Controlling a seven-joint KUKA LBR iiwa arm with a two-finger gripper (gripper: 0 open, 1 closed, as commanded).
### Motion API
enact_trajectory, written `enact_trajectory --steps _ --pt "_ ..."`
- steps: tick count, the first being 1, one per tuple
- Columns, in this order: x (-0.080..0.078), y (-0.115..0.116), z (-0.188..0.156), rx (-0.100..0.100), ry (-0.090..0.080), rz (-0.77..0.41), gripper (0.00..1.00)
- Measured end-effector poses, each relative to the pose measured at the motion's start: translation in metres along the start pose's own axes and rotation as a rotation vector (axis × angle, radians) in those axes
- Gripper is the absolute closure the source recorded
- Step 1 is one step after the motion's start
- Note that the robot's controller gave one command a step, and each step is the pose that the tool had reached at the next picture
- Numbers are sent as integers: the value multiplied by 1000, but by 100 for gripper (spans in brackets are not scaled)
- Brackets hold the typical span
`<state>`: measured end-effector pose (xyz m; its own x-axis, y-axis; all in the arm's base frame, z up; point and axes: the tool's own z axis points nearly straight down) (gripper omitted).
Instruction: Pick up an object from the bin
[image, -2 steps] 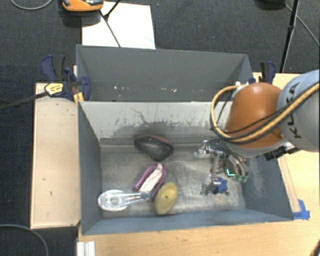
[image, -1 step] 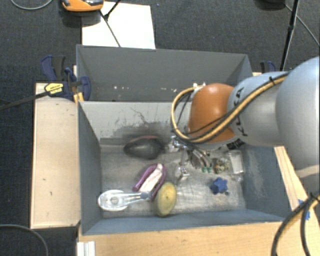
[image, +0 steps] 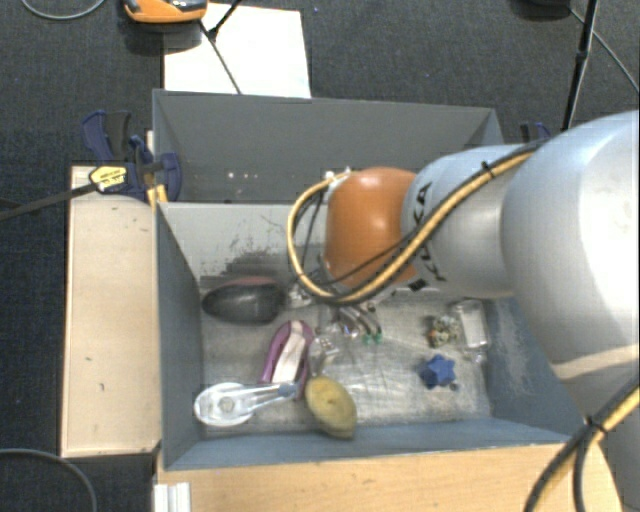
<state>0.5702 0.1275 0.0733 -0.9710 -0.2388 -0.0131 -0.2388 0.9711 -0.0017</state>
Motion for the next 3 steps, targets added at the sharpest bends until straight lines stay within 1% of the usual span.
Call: enact_trajectory --steps 1,2,3 --pt "-2 -1 -2 -1 -7 5 100" --pt "1 -1 0 -2 3 6 0" --pt "-33 67 -11 -3 9 -260 0"
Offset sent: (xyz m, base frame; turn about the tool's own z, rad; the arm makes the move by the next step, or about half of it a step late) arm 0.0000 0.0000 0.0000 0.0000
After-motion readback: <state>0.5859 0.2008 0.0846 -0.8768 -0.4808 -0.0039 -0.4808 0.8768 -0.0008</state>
